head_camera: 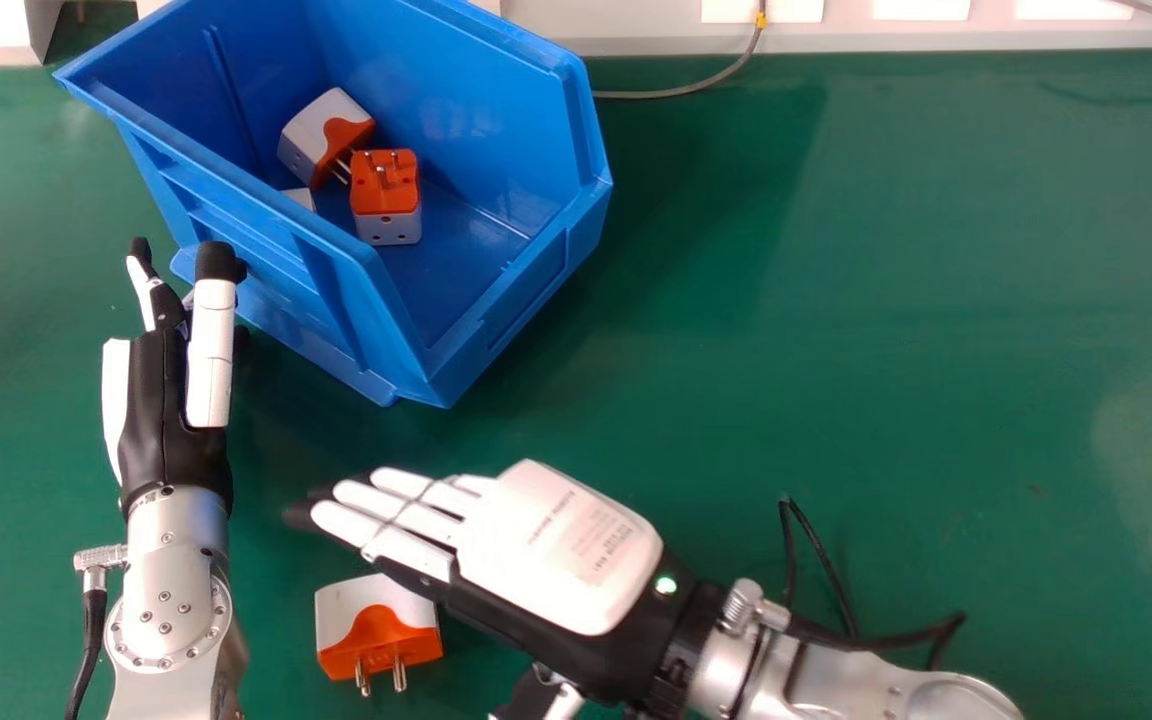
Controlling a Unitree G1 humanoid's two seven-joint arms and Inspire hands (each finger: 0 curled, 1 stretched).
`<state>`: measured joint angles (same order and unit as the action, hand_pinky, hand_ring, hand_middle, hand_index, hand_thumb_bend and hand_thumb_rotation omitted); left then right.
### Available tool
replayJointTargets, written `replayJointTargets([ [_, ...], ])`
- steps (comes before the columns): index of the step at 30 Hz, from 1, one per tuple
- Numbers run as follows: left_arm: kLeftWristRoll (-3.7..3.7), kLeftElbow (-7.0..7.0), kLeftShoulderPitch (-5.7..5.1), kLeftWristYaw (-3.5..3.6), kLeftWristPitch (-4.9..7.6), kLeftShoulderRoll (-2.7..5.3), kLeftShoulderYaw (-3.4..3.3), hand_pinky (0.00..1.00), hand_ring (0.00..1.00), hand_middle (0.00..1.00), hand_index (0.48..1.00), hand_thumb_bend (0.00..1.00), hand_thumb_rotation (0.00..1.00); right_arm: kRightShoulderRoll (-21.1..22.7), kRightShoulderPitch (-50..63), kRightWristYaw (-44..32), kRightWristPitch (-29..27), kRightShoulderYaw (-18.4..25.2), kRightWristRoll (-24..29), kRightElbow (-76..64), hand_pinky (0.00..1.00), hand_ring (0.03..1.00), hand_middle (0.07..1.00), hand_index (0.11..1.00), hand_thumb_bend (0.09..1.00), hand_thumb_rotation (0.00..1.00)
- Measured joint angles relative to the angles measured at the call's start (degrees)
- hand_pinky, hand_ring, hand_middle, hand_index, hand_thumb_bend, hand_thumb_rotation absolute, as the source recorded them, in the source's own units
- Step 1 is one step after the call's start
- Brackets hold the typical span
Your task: Pick all objects and put in blue box
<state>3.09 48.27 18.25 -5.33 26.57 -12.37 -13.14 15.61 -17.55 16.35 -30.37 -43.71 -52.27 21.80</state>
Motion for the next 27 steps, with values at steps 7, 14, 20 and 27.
replayJointTargets([
  [7,0.29,-0.09,0.19,-0.01,-0.48,0.23,-0.11,0.85,0.90,0.87,0.945,1.00,1.00,-2.09,-0.04,-8.14,7.30,0.15,-2.06,-4.20,0.75,0.930,0.945,0.939,0.921,0.36],
  [14,0.32,-0.09,0.45,-0.18,-0.75,0.39,-0.19,0.85,0.90,0.87,0.945,0.99,1.00,-3.69,0.28,-18.44,15.71,-1.14,-4.72,-7.81,0.73,0.897,0.918,0.900,0.927,0.34],
  [20,0.36,-0.08,0.62,-0.31,-0.98,0.54,-0.29,0.85,0.90,0.86,0.944,0.99,1.00,-3.76,1.27,-15.51,14.73,-3.45,-7.21,-8.41,0.68,0.818,0.843,0.806,0.917,0.30],
  [27,0.40,-0.08,0.71,-0.48,-1.05,0.59,-0.37,0.85,0.90,0.86,0.942,0.99,1.00,-3.21,1.26,-8.14,10.77,-4.46,-8.85,-3.88,0.58,0.700,0.746,0.712,0.809,0.11],
])
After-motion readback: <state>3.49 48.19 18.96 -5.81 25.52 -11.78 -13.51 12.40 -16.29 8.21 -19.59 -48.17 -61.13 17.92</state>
